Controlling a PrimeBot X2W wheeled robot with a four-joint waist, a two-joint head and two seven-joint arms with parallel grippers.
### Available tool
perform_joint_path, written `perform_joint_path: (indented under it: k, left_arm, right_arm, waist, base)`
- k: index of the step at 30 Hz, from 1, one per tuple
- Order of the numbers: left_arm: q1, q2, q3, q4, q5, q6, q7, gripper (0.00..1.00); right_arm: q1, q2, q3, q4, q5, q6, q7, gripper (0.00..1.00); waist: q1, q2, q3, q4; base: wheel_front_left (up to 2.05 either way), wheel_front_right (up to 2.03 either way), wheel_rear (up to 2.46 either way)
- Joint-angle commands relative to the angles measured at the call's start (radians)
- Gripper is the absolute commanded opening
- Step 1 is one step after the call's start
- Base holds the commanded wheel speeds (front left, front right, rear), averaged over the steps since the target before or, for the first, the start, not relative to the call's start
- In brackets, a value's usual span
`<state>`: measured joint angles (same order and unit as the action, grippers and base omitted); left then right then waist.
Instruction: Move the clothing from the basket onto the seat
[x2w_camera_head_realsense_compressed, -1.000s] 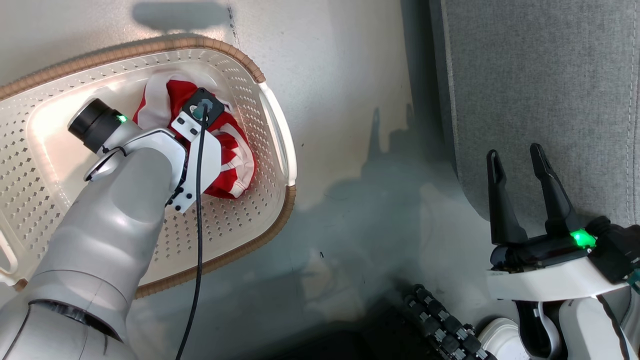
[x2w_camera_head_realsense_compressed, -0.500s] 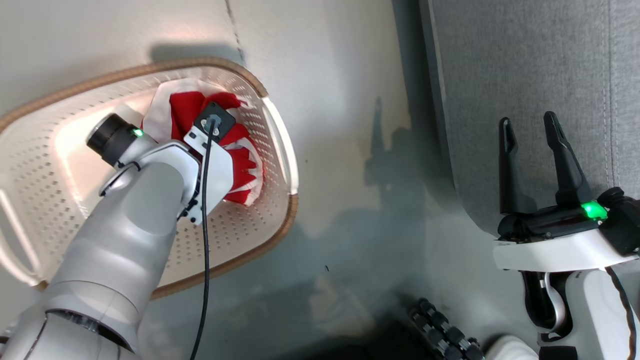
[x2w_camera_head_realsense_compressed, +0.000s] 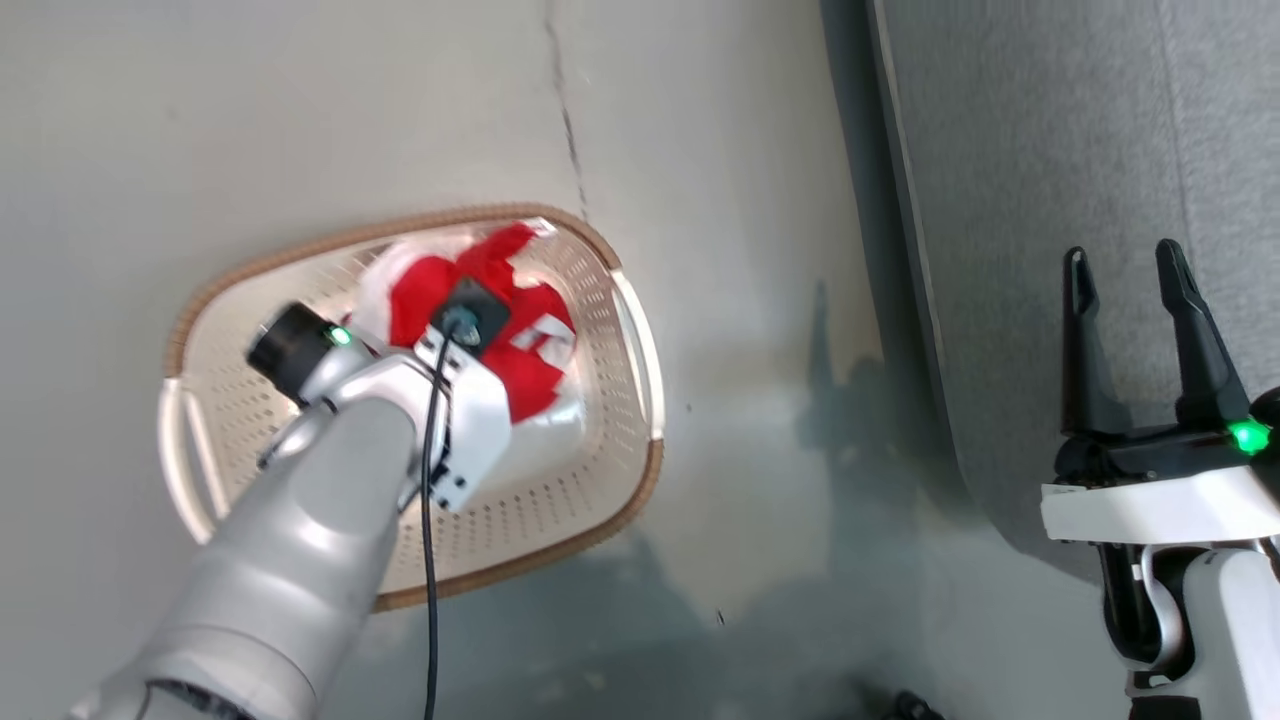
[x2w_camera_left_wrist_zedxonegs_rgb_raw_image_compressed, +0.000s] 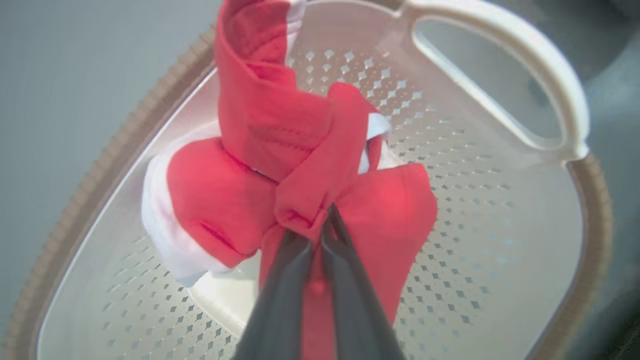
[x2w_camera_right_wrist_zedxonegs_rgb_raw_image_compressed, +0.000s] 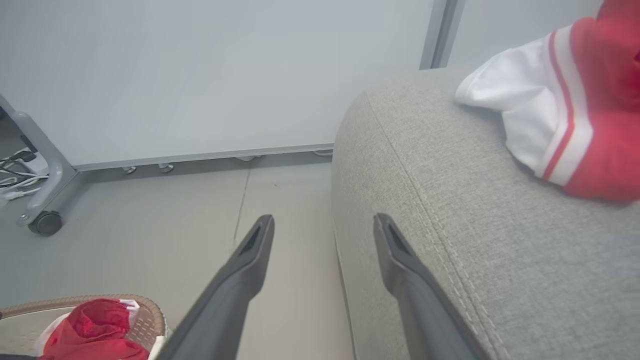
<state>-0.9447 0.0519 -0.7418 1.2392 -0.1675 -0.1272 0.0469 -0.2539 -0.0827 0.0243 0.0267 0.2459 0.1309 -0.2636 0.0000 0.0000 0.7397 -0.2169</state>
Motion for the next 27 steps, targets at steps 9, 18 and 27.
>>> perform_joint_path:
  k: [9, 18, 27]
  left_arm:
    - [0.116, 0.000, -0.049, -0.128, -0.132, -0.003, -0.120, 0.00]
    - [0.155, -0.001, -0.026, -0.226, -0.260, 0.033, -0.292, 0.00]
    - [0.216, 0.050, 0.122, -0.570, -0.244, 0.104, -0.312, 0.00]
  right_arm:
    - [0.056, -0.034, -0.035, 0.017, -0.018, 0.000, -0.002, 1.00]
    - [0.112, -0.046, -0.038, 0.026, -0.024, 0.000, -0.002, 1.00]
    - [0.164, -0.041, -0.028, 0.030, -0.037, 0.000, -0.002, 1.00]
  waist:
    - [0.0000, 0.0000, -0.256, 0.122]
    - [0.0000, 0.0000, -0.428, 0.186]
    - [0.0000, 0.0000, -0.549, 0.210]
  base:
    - [0.00, 0.00, 0.00]
    - [0.00, 0.00, 0.00]
    - [0.00, 0.00, 0.00]
